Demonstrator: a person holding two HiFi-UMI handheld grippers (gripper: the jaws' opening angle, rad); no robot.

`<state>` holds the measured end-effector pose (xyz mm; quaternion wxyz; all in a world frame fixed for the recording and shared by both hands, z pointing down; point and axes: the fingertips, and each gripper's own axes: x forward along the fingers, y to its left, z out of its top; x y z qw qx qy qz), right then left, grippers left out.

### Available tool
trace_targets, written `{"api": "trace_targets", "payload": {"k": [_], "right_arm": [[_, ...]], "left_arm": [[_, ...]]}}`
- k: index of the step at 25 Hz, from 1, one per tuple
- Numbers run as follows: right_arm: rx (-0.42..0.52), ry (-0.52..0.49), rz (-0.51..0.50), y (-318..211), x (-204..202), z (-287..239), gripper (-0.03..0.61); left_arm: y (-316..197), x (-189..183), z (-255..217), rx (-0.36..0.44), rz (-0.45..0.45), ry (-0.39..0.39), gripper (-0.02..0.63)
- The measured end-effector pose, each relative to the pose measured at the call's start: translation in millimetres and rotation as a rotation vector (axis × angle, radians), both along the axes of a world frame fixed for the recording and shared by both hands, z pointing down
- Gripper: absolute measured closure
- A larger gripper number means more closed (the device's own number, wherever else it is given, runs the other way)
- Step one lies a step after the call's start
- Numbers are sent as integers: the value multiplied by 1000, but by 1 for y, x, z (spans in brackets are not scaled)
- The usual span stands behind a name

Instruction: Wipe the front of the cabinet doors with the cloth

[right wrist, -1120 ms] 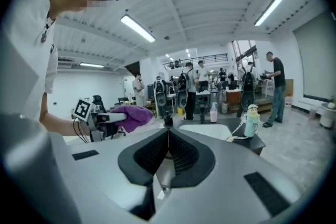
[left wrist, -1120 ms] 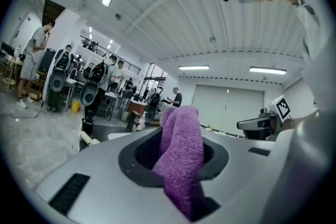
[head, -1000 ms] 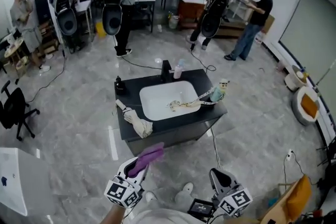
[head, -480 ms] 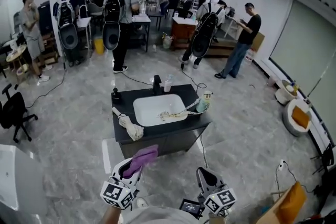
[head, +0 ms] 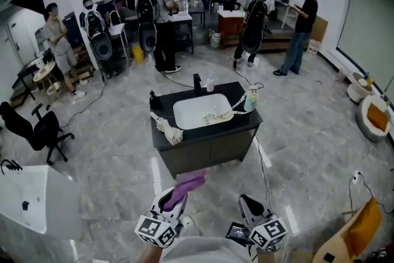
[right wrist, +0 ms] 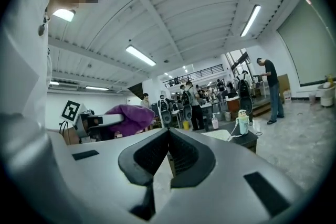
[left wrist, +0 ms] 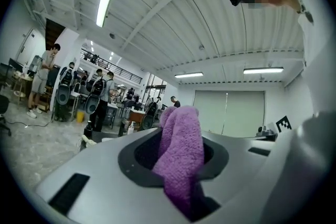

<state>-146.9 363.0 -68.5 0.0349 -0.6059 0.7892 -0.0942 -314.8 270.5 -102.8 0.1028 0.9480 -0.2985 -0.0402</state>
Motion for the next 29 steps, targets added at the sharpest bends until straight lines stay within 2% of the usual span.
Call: {"api": "trace_targets", "payload": {"k": [6, 10, 14, 20, 25, 29], "right_arm": [[-21, 23, -20, 33, -7, 19, 552], [8, 34, 34, 47, -21, 8, 552], [23, 56, 103, 56, -58, 2, 552], [1, -2, 217, 39, -137, 10, 552], [-8, 8, 160, 15, -232, 8, 552], [-21, 38, 125, 1, -292, 10, 552]], "left_arm": [[32, -10, 4, 12, -17, -56, 520], [31, -19, -1, 27, 14, -39, 520], [25, -41, -3, 45, 71, -14, 520], [11, -132, -3, 105, 139, -62, 520], [-5, -216, 31, 54, 132, -109, 520], [-16, -264, 44, 5, 128, -83, 520]]}}
